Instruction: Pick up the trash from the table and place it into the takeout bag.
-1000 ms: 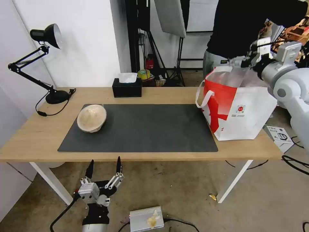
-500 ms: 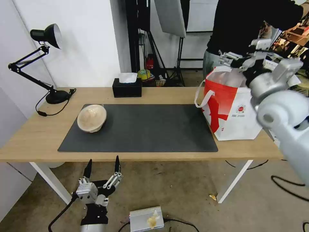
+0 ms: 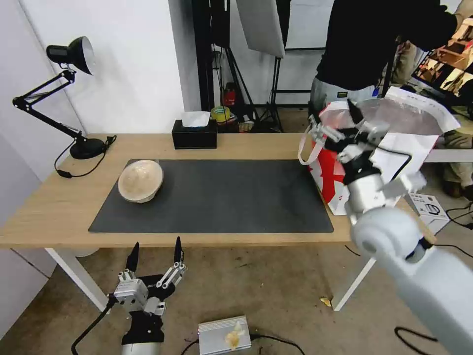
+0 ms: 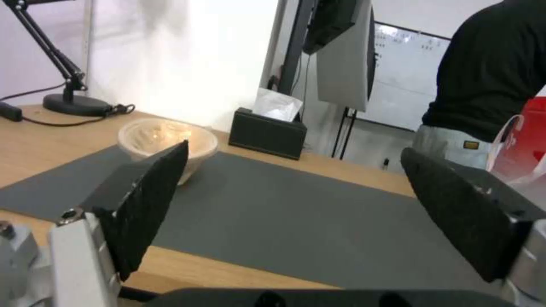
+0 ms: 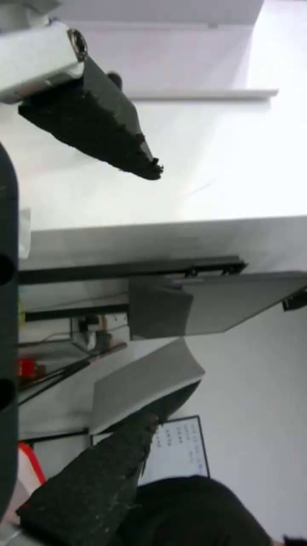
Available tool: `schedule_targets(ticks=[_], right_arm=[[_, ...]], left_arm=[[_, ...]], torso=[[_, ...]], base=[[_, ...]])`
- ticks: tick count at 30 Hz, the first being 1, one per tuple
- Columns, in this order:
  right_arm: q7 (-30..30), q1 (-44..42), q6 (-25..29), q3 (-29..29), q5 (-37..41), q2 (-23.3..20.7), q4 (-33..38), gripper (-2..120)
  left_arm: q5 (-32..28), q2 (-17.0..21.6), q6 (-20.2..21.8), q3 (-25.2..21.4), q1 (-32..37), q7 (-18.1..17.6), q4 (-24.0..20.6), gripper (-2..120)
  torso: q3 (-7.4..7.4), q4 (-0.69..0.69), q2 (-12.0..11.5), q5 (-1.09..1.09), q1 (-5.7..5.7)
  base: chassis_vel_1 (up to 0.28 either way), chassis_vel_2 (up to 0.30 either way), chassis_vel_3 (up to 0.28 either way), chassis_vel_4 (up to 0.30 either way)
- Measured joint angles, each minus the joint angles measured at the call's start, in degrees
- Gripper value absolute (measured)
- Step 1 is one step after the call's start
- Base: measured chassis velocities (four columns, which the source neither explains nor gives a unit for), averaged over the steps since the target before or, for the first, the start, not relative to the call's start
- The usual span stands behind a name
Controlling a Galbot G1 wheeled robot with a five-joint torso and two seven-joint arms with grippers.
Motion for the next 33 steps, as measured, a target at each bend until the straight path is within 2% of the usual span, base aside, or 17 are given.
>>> schedule_targets(ticks=[12,17,24,33], right_arm=[[-0.7,-10.2,3.2,-0.5,-6.5,1.4,3.2,100],[2.0,-12.8,0.4,-1.0,-8.1,1.1,4.7,100],[9.4,-16.4,-5.6,-1.7,-10.9,0.2,6.1,100],[14.4,-20.9,-10.7,-1.4,-14.8,-0.9,8.4,100]], left_arm=[[0.1,-0.2,0.0,0.1,-0.2,0.0,0.2,100],[0.1,-0.2,0.0,0.0,-0.1,0.0,0.2,100],[0.3,-0.3,-0.1,0.0,0.2,0.0,-0.1,100],[0.4,-0.4,-0.8,0.0,0.6,0.1,-0.3,100]], torso=[[0.00,0.00,0.0,0.01,0.00],[0.00,0.00,0.0,0.00,0.00],[0.00,0.00,0.0,0.01,0.00],[0.00,0.00,0.0,0.01,0.01]], base=[[0.000,0.000,0.000,0.000],[0.000,0.000,0.000,0.000],[0.000,0.000,0.000,0.000],[0.000,0.000,0.000,0.000]])
